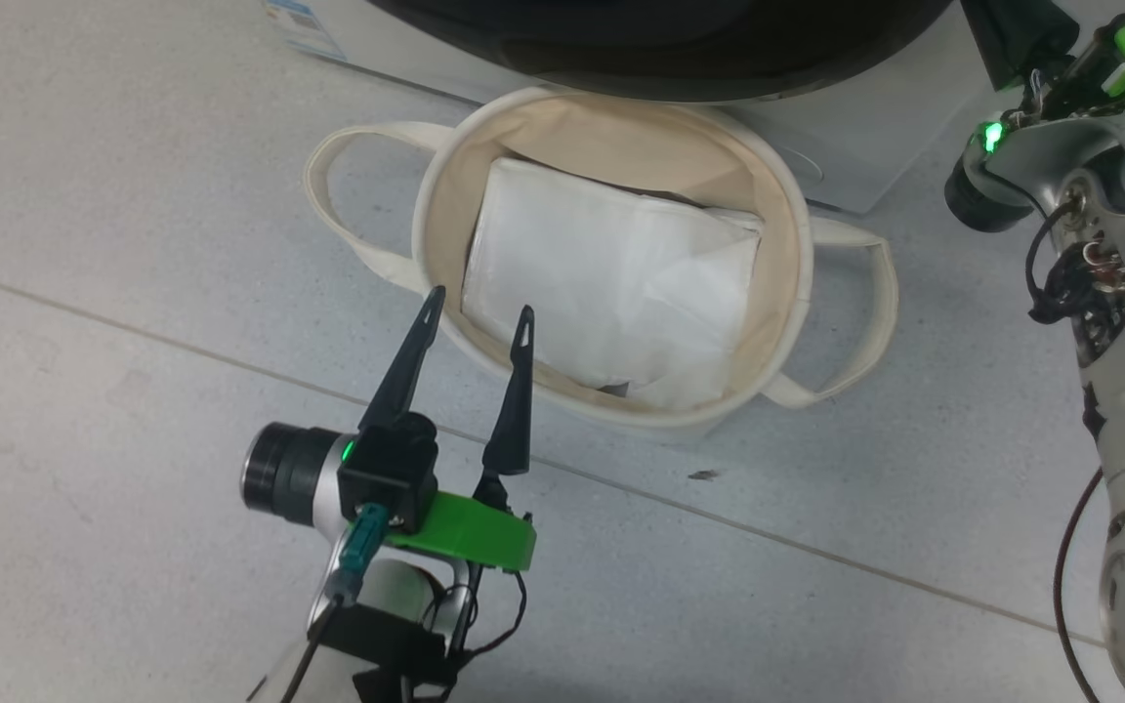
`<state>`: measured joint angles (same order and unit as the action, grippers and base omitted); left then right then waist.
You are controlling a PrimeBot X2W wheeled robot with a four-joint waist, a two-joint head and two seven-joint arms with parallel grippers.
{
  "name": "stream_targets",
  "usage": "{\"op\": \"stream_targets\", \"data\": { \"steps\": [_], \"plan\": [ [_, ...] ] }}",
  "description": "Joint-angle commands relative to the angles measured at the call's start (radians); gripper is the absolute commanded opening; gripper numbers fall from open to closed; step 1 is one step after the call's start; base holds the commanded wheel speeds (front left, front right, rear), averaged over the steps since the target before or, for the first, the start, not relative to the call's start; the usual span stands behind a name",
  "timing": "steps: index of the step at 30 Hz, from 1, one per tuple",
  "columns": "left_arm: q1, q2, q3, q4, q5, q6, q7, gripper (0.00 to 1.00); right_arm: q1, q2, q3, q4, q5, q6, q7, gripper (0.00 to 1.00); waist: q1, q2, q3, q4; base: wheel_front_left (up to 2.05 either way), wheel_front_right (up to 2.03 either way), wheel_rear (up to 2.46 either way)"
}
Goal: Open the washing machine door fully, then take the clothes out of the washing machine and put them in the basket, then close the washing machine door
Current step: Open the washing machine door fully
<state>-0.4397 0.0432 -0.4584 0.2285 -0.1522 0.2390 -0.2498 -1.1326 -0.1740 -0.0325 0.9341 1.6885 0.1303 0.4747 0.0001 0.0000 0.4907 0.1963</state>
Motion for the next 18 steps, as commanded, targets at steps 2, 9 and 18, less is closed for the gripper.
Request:
{"op": "stream_targets", "data": {
  "steps": [2,9,18],
  "plan": [
    [-0.008,0.007,0.015,-0.032,-0.007,0.012,-0.012,1.00,-0.034,0.008,0.012,-0.022,-0.007,0.000,0.006,0.00,-0.0001,0.0000,0.000,0.010,0.00,0.00,0.00],
    [0.000,0.007,-0.004,-0.036,-0.031,0.022,-0.012,1.00,-0.027,0.007,0.015,-0.027,-0.030,0.000,-0.012,0.00,-0.0001,0.0000,-0.010,0.033,0.00,0.00,0.00],
    [0.010,0.007,-0.009,-0.032,-0.037,0.028,-0.012,1.00,0.021,0.030,0.049,0.012,-0.054,0.000,0.027,0.00,-0.0001,0.0000,-0.033,0.044,0.00,0.00,0.00]
  ]
}}
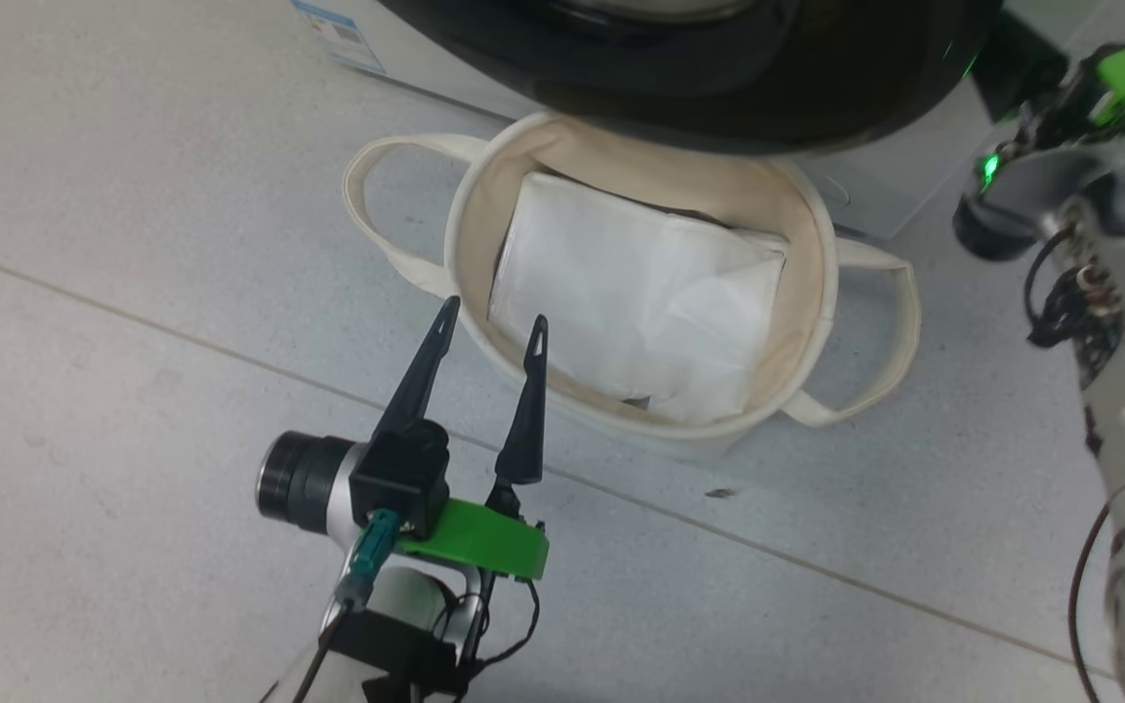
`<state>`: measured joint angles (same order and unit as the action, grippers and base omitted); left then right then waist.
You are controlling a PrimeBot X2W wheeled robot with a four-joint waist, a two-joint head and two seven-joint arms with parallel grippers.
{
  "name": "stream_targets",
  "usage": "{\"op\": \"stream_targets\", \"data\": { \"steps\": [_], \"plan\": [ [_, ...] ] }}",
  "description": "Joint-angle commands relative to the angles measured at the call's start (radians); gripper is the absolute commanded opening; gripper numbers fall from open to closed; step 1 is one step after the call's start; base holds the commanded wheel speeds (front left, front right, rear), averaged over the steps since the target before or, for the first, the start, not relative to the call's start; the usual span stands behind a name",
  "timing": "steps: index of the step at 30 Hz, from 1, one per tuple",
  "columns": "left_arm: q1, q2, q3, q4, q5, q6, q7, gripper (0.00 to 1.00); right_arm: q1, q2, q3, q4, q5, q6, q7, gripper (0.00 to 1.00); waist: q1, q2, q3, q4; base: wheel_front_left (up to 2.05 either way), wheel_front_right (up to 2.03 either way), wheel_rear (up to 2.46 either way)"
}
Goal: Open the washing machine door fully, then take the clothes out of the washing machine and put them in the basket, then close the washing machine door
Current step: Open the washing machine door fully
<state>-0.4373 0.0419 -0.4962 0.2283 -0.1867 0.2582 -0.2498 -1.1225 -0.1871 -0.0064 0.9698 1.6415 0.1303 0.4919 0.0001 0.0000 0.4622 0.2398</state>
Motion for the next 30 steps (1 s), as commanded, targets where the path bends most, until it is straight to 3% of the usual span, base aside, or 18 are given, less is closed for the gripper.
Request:
{"op": "stream_targets", "data": {
  "steps": [1,9,17,30],
  "plan": [
    [0.009,0.008,0.030,-0.031,-0.001,0.009,-0.012,1.00,0.022,0.048,0.031,-0.025,-0.018,0.000,0.001,0.00,-0.0001,0.0000,-0.010,0.000,0.00,0.00,0.00],
    [0.034,0.008,0.049,-0.019,0.011,0.000,-0.012,1.00,0.168,0.113,0.087,-0.143,-0.035,0.000,0.005,0.00,-0.0001,0.0000,-0.055,-0.018,0.00,0.00,0.00],
    [0.053,0.008,0.053,-0.033,-0.005,-0.012,-0.012,1.00,0.320,0.135,0.182,-0.282,-0.027,0.000,-0.011,0.00,-0.0001,0.0000,-0.087,-0.016,0.00,0.00,0.00],
    [0.079,0.008,0.064,-0.037,-0.010,0.000,-0.012,1.00,0.455,0.137,0.485,-0.410,0.085,0.000,-0.113,0.00,-0.0001,0.0000,-0.130,0.004,0.00,0.00,0.00]
  ]
}}
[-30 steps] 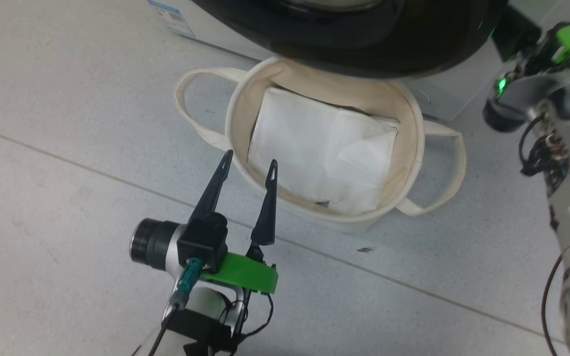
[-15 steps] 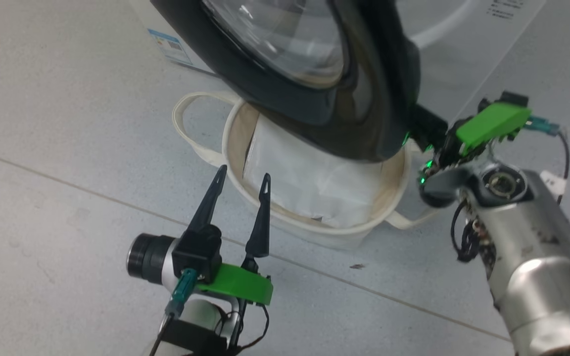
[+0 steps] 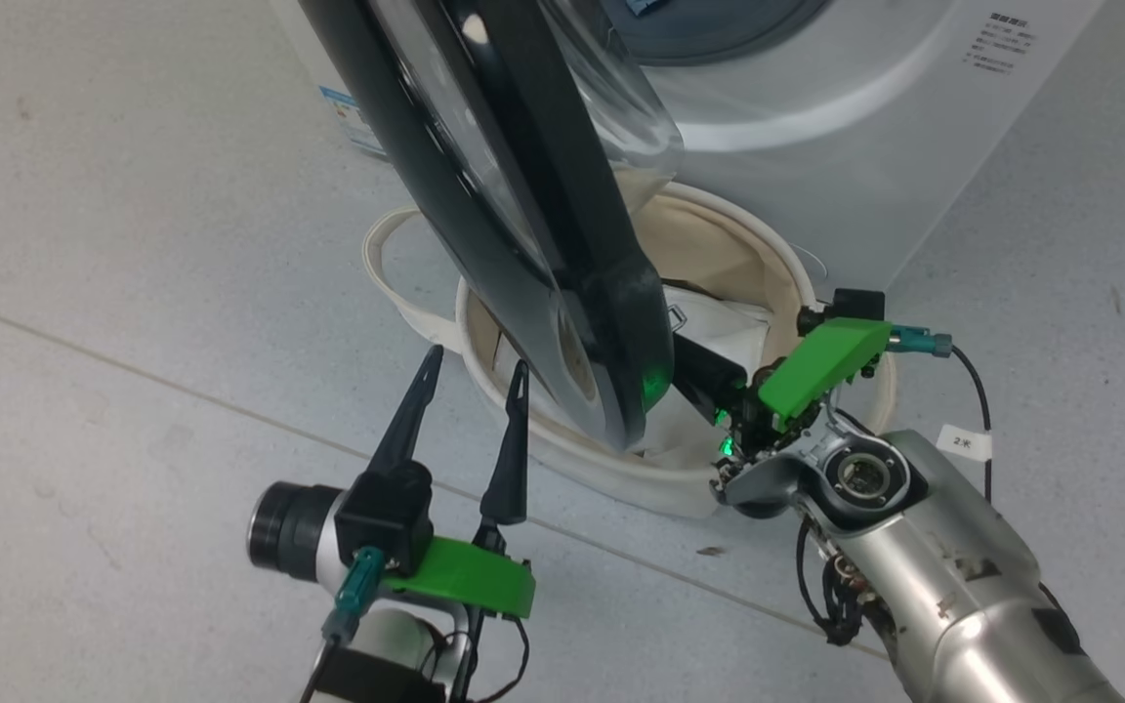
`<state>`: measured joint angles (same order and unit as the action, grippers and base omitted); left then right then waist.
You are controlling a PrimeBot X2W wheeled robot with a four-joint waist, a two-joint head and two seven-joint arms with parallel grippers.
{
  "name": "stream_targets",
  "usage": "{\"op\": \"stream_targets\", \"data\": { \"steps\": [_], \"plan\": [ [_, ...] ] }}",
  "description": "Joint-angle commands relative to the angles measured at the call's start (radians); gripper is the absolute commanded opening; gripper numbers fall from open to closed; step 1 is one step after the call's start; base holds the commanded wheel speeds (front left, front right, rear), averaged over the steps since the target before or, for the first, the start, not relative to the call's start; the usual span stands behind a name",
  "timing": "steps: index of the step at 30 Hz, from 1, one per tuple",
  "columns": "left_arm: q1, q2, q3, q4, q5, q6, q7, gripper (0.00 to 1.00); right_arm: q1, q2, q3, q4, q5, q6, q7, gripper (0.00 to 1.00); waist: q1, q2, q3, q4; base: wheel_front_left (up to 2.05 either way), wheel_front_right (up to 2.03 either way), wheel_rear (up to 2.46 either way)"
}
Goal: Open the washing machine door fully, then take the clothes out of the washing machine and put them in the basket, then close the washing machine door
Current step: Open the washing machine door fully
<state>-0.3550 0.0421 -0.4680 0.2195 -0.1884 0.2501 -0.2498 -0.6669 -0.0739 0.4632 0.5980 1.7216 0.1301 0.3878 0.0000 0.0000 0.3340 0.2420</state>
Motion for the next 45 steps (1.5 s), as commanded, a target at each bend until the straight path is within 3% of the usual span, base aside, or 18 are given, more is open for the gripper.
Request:
{"op": "stream_targets", "data": {
  "steps": [1,6,12,22,31,35,42,45],
  "plan": [
    [-0.002,0.008,0.038,-0.027,-0.009,0.009,-0.012,1.00,0.001,0.024,0.029,-0.038,0.009,0.001,-0.017,0.00,0.0000,0.0000,-0.004,0.003,0.00,0.00,0.00],
    [0.008,0.008,0.056,-0.023,-0.014,0.012,-0.012,1.00,0.000,0.024,0.077,-0.016,0.025,0.001,-0.054,0.00,0.0000,0.0000,-0.022,0.008,0.00,0.00,0.00],
    [0.020,0.008,0.076,-0.018,-0.014,0.011,-0.012,1.00,-0.010,0.017,0.045,-0.005,-0.003,0.001,-0.120,0.00,0.0000,0.0000,-0.048,-0.011,0.00,0.00,0.00],
    [0.054,0.008,0.106,-0.003,-0.003,0.000,-0.012,1.00,0.032,-0.069,0.054,-0.124,-0.193,0.001,-0.292,0.00,0.0000,0.0000,-0.118,-0.078,0.00,0.00,0.00],
    [0.089,0.008,0.144,0.005,0.019,-0.012,-0.012,1.00,0.055,-0.181,0.154,-0.163,-0.522,0.001,-0.580,0.00,0.0000,0.0000,-0.167,-0.137,0.00,0.00,0.00],
    [0.104,0.008,0.158,0.004,0.028,-0.016,-0.012,1.00,0.071,-0.211,0.156,-0.143,-0.699,0.001,-0.641,0.00,0.0000,0.0000,-0.183,-0.157,0.00,0.00,0.00],
    [0.111,0.008,0.169,0.007,0.044,-0.034,-0.012,1.00,0.191,-0.166,-0.044,-0.182,-1.014,0.001,-0.649,0.00,0.0000,0.0000,-0.187,-0.169,0.00,0.00,0.00],
    [0.113,0.009,0.192,0.008,0.061,-0.040,-0.012,1.00,0.304,-0.089,-0.168,-0.233,-1.168,0.001,-0.649,0.03,0.0000,0.0000,-0.191,-0.171,0.00,0.00,0.00]
  ]
}}
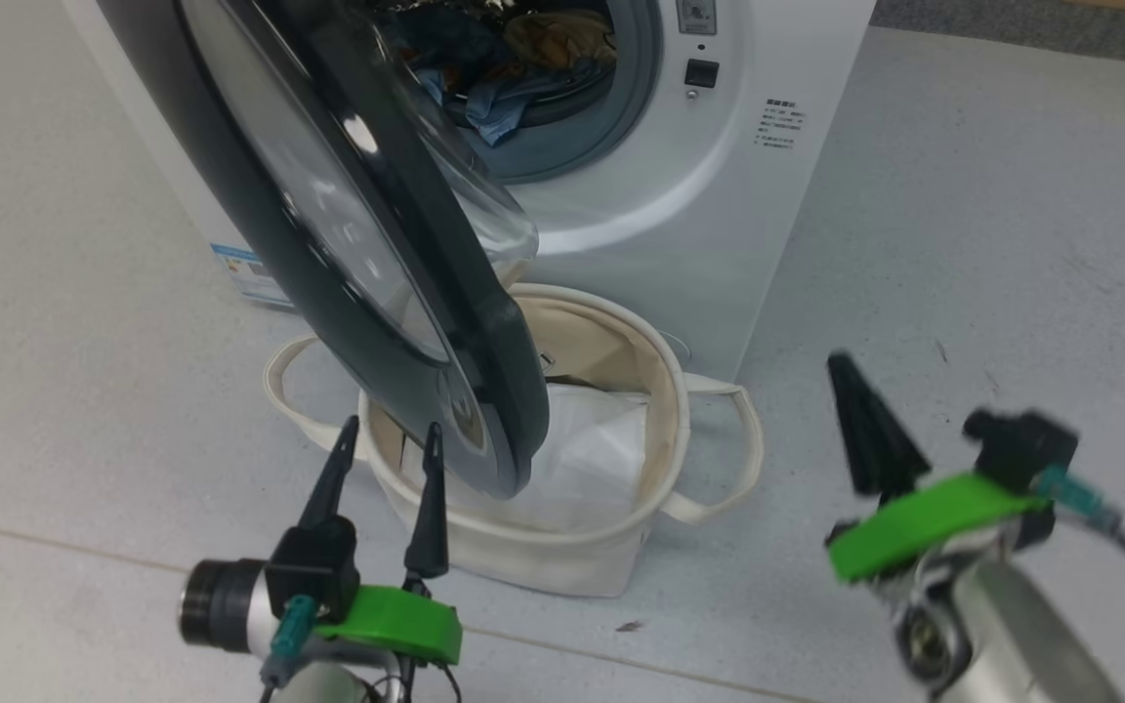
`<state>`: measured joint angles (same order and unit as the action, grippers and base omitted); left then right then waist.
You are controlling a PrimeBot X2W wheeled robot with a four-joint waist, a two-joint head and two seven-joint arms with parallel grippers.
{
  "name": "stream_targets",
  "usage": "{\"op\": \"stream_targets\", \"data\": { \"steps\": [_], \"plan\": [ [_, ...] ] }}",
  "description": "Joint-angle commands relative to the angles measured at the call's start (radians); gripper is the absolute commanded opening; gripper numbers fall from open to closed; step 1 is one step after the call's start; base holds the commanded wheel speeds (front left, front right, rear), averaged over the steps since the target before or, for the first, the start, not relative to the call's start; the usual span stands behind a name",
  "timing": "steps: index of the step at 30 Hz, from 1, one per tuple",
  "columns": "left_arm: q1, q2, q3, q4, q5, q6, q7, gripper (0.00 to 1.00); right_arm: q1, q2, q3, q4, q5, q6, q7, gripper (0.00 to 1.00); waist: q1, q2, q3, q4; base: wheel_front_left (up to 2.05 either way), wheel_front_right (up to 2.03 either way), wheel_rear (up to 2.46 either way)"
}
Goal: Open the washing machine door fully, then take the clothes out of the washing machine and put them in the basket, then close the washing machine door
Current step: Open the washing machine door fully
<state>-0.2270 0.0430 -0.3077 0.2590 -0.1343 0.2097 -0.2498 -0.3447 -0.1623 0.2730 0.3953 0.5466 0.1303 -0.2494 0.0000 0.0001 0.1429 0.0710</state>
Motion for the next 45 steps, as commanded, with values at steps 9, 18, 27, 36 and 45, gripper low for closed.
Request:
{"op": "stream_targets", "data": {
  "steps": [9,18,27,36,45],
  "plan": [
    [0.008,0.008,0.072,-0.026,0.029,-0.007,-0.012,1.00,0.128,0.086,-0.118,-0.108,-0.219,0.000,-0.012,1.00,0.0000,-0.0001,-0.007,-0.012,0.00,0.00,0.00],
    [0.030,0.009,0.090,-0.003,0.042,-0.029,-0.012,1.00,0.177,0.110,-0.159,-0.133,-0.289,0.000,-0.012,1.00,0.0000,-0.0001,-0.029,-0.014,0.00,0.00,0.00],
    [0.049,0.008,0.103,-0.009,0.038,-0.032,-0.012,1.00,0.194,0.112,-0.117,-0.146,-0.319,0.000,-0.012,1.00,0.0000,-0.0001,-0.047,-0.009,0.00,0.00,0.00],
    [0.049,0.008,0.104,-0.050,0.051,-0.039,-0.012,1.00,0.211,0.112,-0.070,-0.154,-0.306,0.000,-0.012,1.00,0.0000,-0.0001,-0.038,-0.003,0.00,0.00,0.00],
    [0.034,0.007,0.104,-0.077,0.055,-0.038,-0.012,1.00,0.201,0.112,-0.086,-0.162,-0.321,0.000,-0.012,1.00,0.0000,-0.0001,-0.016,0.002,0.00,0.00,0.00]
  ]
}}
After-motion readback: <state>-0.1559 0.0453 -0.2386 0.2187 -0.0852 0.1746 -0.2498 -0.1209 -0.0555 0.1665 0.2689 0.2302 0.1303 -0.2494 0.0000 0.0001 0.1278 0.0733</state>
